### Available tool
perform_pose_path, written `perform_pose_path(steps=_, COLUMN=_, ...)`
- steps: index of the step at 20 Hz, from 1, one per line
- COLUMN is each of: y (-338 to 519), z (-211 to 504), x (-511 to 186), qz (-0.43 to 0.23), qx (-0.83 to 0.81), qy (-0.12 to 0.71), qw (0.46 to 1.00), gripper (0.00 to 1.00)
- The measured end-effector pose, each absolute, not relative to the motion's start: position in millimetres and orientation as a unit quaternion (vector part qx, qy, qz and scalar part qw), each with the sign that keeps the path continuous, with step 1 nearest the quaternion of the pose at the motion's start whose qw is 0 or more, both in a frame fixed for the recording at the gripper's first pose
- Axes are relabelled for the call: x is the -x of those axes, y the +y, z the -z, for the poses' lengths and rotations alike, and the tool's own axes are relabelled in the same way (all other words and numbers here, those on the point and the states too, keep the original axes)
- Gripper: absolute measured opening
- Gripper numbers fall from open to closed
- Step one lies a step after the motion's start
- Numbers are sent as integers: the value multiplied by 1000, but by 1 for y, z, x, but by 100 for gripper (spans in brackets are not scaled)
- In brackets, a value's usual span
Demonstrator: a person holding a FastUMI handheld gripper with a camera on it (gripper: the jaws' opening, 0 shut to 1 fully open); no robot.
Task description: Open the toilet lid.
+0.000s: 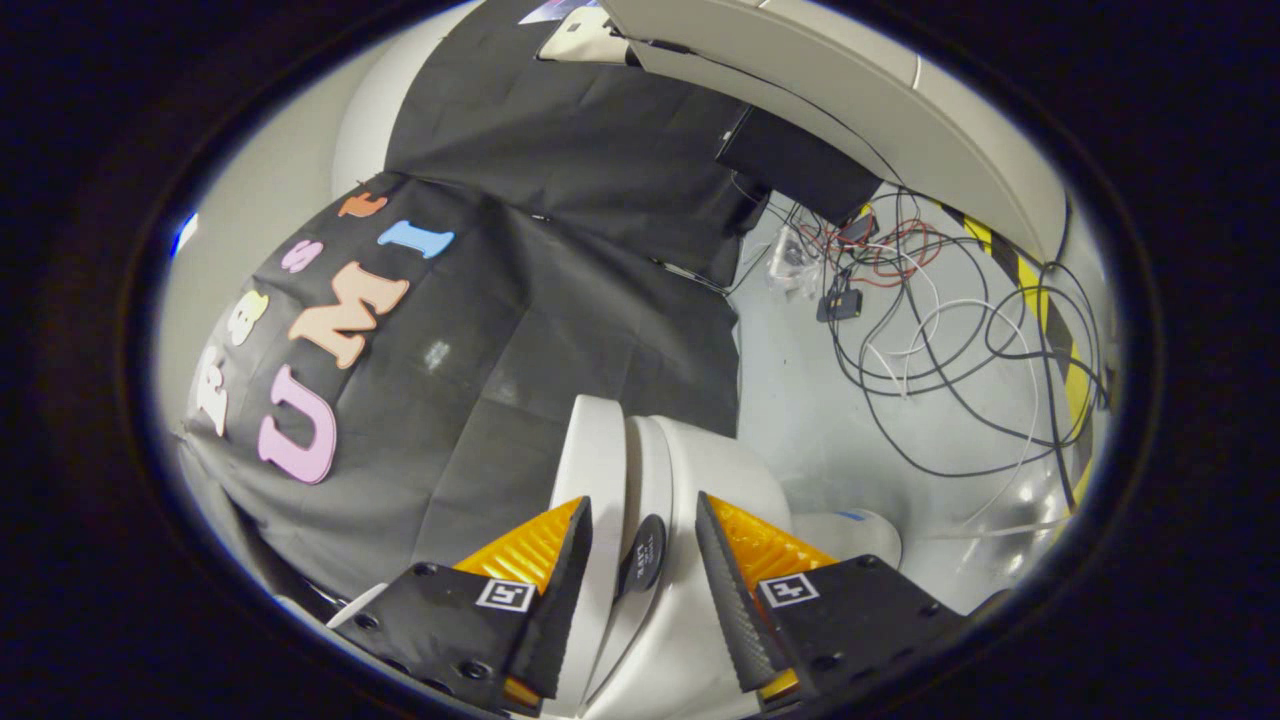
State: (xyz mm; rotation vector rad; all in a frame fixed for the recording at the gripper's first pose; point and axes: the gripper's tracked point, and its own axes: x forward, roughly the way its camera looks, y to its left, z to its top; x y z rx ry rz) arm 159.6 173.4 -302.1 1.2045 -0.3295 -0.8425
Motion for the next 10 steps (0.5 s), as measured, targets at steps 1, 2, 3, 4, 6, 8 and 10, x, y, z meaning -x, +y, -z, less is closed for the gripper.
perform_pose_path(steps=1, y=175, z=305, x=-160, qz=384, qx=-547, qy=-146, qw=730, gripper=67)
perform_pose_path(steps=2, y=174, z=308, x=-160, qz=385, qx=-548, qy=-144, qw=728, gripper=67)
perform_pose_path(steps=3, y=177, z=310, x=-161, qz=384, qx=-550, qy=-141, qw=728, gripper=67)
perform_pose_path(steps=4, y=180, z=312, x=-162, qz=382, qx=-551, qy=-138, qw=729, gripper=67)
perform_pose_path(steps=6, y=188, z=315, x=-164, qz=378, qx=-552, qy=-132, qw=732, gripper=67)
perform_pose_path(steps=8, y=188, z=313, x=-162, qz=375, qx=-553, qy=-140, qw=730, gripper=66)
perform_pose_path(steps=10, y=187, z=312, x=-159, qz=372, qx=-564, qy=-139, qw=724, gripper=66)
